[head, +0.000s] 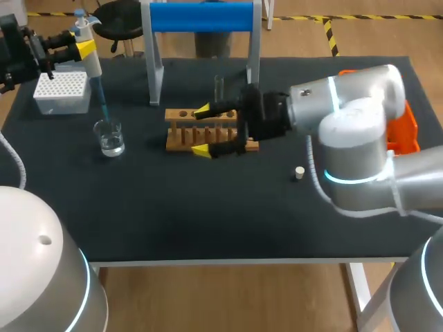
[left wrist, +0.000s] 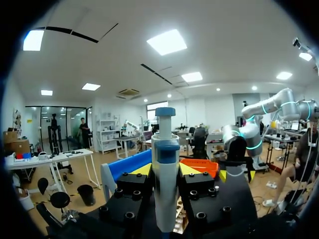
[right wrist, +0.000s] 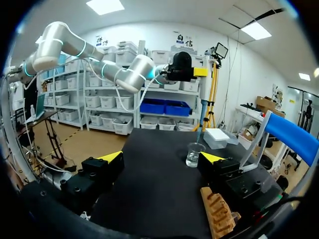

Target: Invert the test tube, pick up the pipette, mount the tip to pipette, aspirate from beaker and dispense into the tube, eject the tip, return the pipette, and cap with the stopper.

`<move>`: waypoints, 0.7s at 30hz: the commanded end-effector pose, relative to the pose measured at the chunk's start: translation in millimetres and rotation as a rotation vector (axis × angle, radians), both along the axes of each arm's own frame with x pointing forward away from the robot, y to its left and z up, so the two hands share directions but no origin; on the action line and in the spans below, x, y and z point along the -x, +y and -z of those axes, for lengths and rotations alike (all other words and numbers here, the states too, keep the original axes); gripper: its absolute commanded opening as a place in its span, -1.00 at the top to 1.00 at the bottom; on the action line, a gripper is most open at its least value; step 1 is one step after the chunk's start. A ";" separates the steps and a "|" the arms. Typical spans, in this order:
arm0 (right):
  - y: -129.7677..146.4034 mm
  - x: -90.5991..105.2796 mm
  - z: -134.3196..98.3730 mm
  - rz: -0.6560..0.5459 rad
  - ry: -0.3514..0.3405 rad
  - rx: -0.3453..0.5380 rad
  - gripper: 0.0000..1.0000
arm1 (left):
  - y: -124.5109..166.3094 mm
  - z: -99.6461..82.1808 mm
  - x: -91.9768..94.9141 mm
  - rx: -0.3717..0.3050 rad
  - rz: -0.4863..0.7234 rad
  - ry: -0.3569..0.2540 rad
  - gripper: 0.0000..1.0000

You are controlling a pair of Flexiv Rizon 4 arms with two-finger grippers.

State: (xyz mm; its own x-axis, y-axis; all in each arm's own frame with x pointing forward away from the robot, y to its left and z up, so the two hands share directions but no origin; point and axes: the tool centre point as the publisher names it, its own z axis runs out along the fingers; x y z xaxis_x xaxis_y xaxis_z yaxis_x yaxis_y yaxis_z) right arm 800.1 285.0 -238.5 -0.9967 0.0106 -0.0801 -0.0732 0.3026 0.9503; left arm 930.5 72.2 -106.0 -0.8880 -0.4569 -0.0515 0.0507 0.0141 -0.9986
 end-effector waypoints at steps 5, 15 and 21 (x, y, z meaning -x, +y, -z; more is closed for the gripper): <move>68.0 2.3 15.2 0.093 -0.055 0.074 -1.00 | 0.3 0.1 0.0 0.000 0.001 -0.001 1.00; 101.8 -8.3 34.6 0.182 -0.022 0.138 -1.00 | 0.3 0.1 0.0 0.000 0.001 -0.001 1.00; 115.1 -18.2 46.1 0.234 0.006 0.168 -1.00 | 0.3 0.1 0.0 0.000 0.001 -0.001 1.00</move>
State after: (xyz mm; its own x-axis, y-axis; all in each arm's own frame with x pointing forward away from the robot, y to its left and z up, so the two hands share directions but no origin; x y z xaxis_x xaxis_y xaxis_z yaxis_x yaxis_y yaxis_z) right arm 811.9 363.7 -268.4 -0.9806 0.1805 -0.0765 0.0118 0.4441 0.8959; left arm 930.7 72.2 -105.9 -0.8880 -0.4569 -0.0511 0.0498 0.0150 -0.9986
